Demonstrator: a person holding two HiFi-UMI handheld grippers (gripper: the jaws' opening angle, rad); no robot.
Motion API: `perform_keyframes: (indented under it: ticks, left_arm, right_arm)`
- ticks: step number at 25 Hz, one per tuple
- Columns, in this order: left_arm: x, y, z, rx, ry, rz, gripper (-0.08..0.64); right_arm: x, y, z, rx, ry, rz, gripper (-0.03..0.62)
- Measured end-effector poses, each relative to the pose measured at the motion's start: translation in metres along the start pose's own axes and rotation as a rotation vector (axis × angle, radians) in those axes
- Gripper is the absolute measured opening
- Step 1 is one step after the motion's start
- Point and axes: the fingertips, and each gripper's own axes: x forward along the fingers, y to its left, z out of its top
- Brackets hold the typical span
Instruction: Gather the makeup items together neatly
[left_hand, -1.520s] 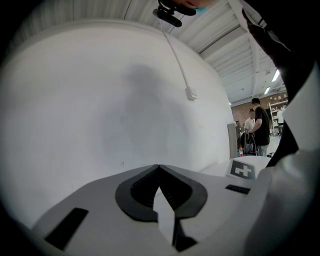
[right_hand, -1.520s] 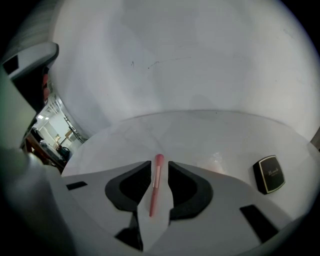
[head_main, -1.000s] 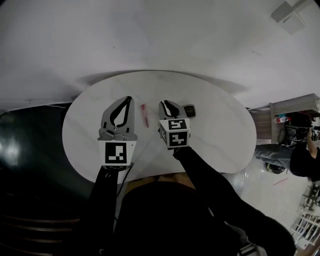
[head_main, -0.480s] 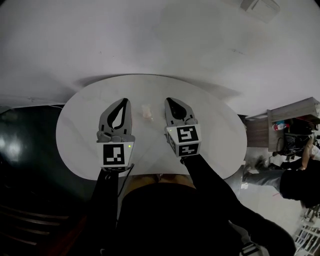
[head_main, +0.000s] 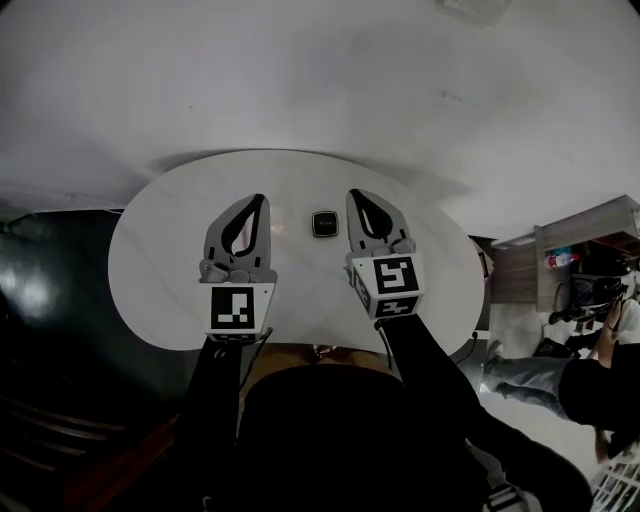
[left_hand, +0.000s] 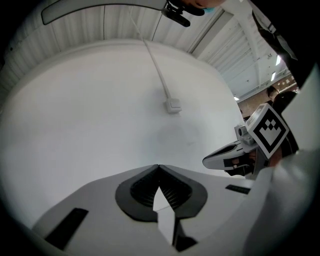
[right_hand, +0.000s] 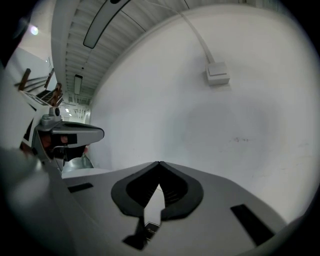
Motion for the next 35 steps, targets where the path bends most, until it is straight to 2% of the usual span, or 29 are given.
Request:
perform_keyframes:
  ticks: [10, 15, 35]
  left_arm:
    - [0.003, -0.027, 0.023, 0.007, -0.035, -0.039, 0.015]
    - [-0.002, -0.030, 0.028, 0.013, -0.062, -0.036, 0.015]
    - [-0.016, -0.030, 0.034, 0.015, -0.075, -0.016, 0.015]
  right_arm:
    - [-0.038, -0.026, 0.008, 0.002, -0.044, -0.061, 0.028]
    - [-0.045, -0.020, 0.013, -0.021, -0.064, -0.058, 0.028]
    - [-0.056, -0.007, 0.020, -0.035, -0.087, -0.029, 0.026]
